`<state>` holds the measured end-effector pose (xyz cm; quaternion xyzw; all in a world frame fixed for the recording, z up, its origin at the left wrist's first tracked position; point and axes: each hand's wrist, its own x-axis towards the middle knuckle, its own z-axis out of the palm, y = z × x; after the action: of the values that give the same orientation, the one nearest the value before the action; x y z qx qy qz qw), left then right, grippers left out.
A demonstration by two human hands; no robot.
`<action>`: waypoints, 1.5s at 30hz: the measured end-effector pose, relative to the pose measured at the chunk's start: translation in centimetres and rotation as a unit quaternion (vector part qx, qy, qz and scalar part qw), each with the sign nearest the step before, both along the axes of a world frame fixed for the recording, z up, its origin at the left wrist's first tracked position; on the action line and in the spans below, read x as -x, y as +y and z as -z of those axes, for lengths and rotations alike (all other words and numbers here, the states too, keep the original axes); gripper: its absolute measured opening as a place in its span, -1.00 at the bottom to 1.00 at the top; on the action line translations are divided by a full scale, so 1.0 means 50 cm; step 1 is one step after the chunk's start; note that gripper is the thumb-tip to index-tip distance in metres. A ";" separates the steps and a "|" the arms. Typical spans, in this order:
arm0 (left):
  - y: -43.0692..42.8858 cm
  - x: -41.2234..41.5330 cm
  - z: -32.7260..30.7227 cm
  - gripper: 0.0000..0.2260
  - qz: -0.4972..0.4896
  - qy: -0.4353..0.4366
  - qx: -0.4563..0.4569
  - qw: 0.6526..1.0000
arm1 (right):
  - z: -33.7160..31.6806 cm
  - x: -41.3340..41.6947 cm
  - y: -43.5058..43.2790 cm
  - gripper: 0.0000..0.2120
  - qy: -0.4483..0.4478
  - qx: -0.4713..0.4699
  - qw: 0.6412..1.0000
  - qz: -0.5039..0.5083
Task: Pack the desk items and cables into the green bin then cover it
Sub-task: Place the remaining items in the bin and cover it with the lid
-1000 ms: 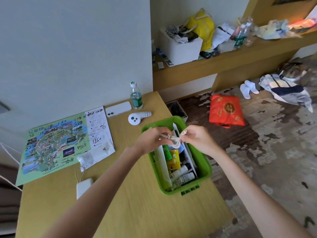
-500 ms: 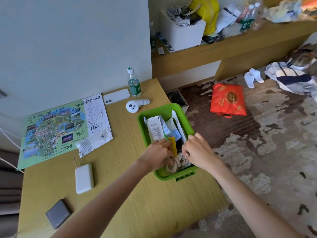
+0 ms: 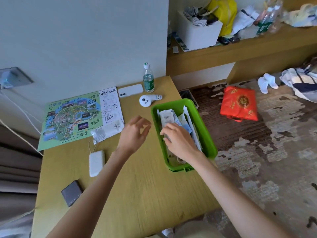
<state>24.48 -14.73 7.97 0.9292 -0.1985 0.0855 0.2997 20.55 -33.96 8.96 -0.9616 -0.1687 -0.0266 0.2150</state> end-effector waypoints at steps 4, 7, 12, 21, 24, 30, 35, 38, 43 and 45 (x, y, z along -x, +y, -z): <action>0.144 0.031 0.051 -0.91 -0.175 0.097 0.040 0.979 | 0.021 0.009 0.132 -0.82 -0.001 -0.037 0.999 -0.037; 0.249 0.082 0.102 -0.91 -0.280 0.169 0.050 0.944 | 0.060 0.018 0.225 -0.80 0.053 -0.051 0.994 -0.086; 0.378 0.170 0.174 -0.77 -0.413 0.263 0.031 0.871 | 0.139 0.030 0.351 -0.75 0.167 -0.029 0.978 -0.118; 0.470 0.249 0.244 -0.25 -0.531 0.379 -0.005 0.757 | 0.240 0.017 0.525 -0.57 0.282 -0.015 0.959 0.010; 0.480 0.251 0.255 -0.21 -0.551 0.382 0.019 0.742 | 0.257 0.007 0.574 -0.40 0.301 -0.042 0.949 0.083; 0.491 0.247 0.262 -0.15 -0.563 0.421 0.047 0.710 | 0.260 -0.023 0.638 -0.08 0.283 0.074 0.947 0.134; 0.479 0.228 0.252 -0.30 -0.507 0.393 -0.012 0.767 | 0.268 -0.017 0.624 -0.04 0.332 0.063 0.930 0.142; 0.473 0.207 0.242 -0.32 -0.478 0.388 0.011 0.788 | 0.270 -0.011 0.582 -0.09 0.357 -0.013 0.921 0.152; 0.464 0.134 0.214 -0.39 -0.429 0.379 0.125 0.810 | 0.225 -0.037 0.498 -0.27 0.351 -0.170 0.907 0.158; 0.456 0.093 0.202 -0.42 -0.402 0.387 0.178 0.810 | 0.190 -0.057 0.465 -0.29 0.327 -0.198 0.908 0.170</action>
<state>19.84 8.08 -2.12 0.8127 0.3442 -0.1340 0.4506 23.42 -10.69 -0.53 -0.8683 0.0854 0.2204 0.4362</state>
